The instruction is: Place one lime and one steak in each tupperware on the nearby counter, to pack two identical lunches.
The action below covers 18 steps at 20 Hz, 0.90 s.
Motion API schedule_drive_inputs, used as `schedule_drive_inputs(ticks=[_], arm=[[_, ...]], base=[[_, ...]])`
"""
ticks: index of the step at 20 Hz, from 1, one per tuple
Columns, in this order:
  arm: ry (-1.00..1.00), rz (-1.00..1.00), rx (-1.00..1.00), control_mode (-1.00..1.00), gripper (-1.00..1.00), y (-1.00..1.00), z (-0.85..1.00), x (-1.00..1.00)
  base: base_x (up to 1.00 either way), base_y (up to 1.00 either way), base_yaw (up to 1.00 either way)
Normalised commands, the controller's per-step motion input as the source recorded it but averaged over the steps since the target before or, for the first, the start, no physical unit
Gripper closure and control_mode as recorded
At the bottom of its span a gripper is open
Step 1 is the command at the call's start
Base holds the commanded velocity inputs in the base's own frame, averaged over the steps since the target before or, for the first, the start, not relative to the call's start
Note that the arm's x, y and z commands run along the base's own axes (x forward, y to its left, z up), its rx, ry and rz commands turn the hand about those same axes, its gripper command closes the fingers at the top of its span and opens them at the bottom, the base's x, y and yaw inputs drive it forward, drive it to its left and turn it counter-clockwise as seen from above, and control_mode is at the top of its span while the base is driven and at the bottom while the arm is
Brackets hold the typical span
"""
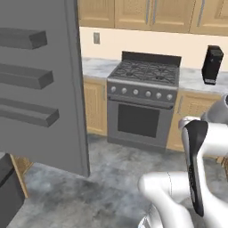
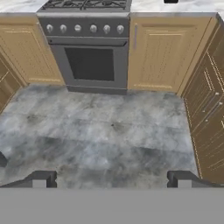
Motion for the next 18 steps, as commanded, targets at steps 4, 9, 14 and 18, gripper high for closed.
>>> schedule_drive_inputs(ticks=[4, 9, 14, 18], arm=[[0.0, 0.0, 0.0, 1.0, -1.0, 0.0, 0.0, 0.0], [0.0, 0.0, 0.0, 1.0, -1.0, 0.0, 0.0, 0.0], [0.0, 0.0, 0.0, 1.0, -1.0, 0.0, 0.0, 0.0], [0.0, 0.0, 0.0, 1.0, -1.0, 0.0, 0.0, 0.0]], base=[[-1.0, 0.97, -0.03], [-1.0, 0.85, 0.32], [-0.75, 0.94, 0.56], [-0.31, 0.97, 0.63]])
